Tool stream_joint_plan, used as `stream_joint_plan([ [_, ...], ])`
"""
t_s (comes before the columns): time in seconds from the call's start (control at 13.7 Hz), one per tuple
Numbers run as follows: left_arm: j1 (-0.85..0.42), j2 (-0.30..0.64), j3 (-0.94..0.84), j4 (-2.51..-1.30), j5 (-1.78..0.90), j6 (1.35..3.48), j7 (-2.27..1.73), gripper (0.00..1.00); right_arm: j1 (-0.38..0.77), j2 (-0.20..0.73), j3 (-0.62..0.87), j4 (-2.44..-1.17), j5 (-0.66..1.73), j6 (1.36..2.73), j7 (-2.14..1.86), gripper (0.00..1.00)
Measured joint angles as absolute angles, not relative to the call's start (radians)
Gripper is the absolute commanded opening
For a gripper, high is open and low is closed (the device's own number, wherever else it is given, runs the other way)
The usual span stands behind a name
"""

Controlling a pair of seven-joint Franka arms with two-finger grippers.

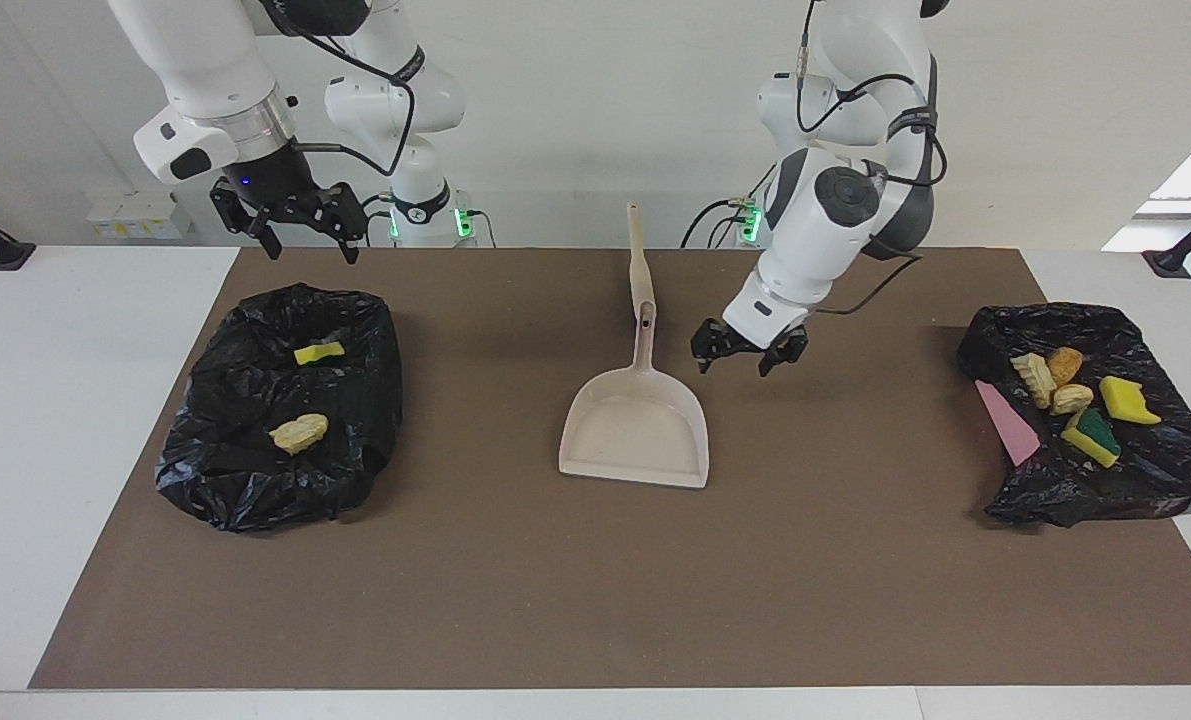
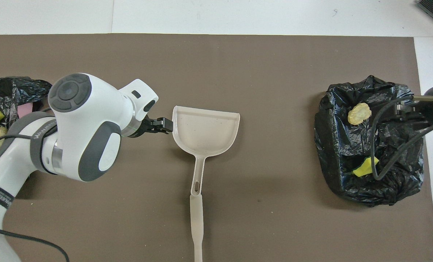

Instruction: Sweep and dump trash in bin

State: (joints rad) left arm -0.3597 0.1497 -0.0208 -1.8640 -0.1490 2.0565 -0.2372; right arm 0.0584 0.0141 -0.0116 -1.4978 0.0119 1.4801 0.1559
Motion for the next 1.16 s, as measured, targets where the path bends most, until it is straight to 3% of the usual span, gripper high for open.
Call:
stream_joint_plan([
  [0.66, -0.094, 0.102, -0.007, -1.753, -0.071, 2.022, 0.006, 1.0, 0.059, 0.014, -0.014, -1.498, 0.012, 1.48, 0.156, 1.0],
  [1.16, -0.031, 0.075, 0.028, -1.597, -0.07, 1.7, 0.023, 1.0, 0.06, 0.014, -0.012, -1.498, 0.012, 1.48, 0.156, 1.0],
])
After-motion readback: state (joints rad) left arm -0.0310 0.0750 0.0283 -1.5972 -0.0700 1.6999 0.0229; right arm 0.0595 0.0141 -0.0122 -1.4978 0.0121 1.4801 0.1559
